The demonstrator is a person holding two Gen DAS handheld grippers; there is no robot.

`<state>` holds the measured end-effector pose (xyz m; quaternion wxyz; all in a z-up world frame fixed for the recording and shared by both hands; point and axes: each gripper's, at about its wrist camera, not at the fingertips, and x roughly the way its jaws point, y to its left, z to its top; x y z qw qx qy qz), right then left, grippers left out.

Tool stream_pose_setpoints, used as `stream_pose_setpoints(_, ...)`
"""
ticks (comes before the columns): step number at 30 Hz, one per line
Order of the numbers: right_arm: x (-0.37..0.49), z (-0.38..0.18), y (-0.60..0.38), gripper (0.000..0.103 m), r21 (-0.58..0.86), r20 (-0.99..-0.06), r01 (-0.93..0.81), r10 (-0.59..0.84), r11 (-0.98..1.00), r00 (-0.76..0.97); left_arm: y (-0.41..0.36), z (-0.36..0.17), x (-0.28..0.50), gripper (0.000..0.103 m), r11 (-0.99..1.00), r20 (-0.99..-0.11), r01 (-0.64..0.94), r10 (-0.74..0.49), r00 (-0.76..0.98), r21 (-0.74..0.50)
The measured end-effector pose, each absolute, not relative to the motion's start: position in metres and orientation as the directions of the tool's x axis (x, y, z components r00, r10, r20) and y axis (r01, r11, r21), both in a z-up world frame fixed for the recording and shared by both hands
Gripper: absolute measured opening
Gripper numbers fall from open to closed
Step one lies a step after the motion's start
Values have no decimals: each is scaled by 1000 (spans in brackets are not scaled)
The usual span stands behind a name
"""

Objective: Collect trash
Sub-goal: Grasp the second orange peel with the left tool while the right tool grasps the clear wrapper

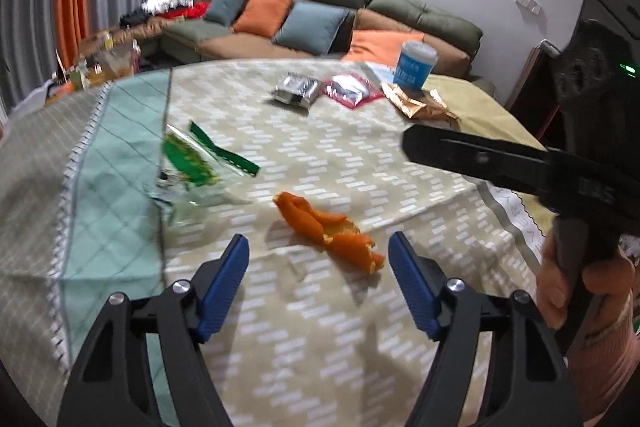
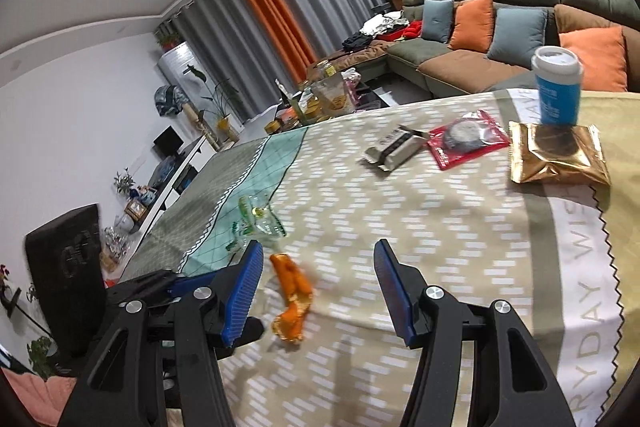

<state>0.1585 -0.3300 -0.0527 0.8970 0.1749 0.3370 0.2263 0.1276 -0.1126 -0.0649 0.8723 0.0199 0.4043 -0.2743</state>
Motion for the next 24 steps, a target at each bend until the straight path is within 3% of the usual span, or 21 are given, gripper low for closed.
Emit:
stream_pose_setpoints(2,160,-55,-334,59,474,-525,-283,526,834,669,-120,-71,136,71,843,-738,500,-464,489,-199)
stream_pose_setpoints(5,161,-58,-337,59,483,-523,-279,530,830,668,-127,-78,144,60,847,-757,492,-452,472,-199)
stream_pose_setpoints(9,164,-61,-339,58,496,-524,-276,537,824,662,-127,-78,148,20,827,-757,511,-486,437,-237)
stream_pose_setpoints(24,170,-62,-314,58,502,-523,-337,590,797,615,-82,-55,103,14,834,-689,529,-476,547,-156)
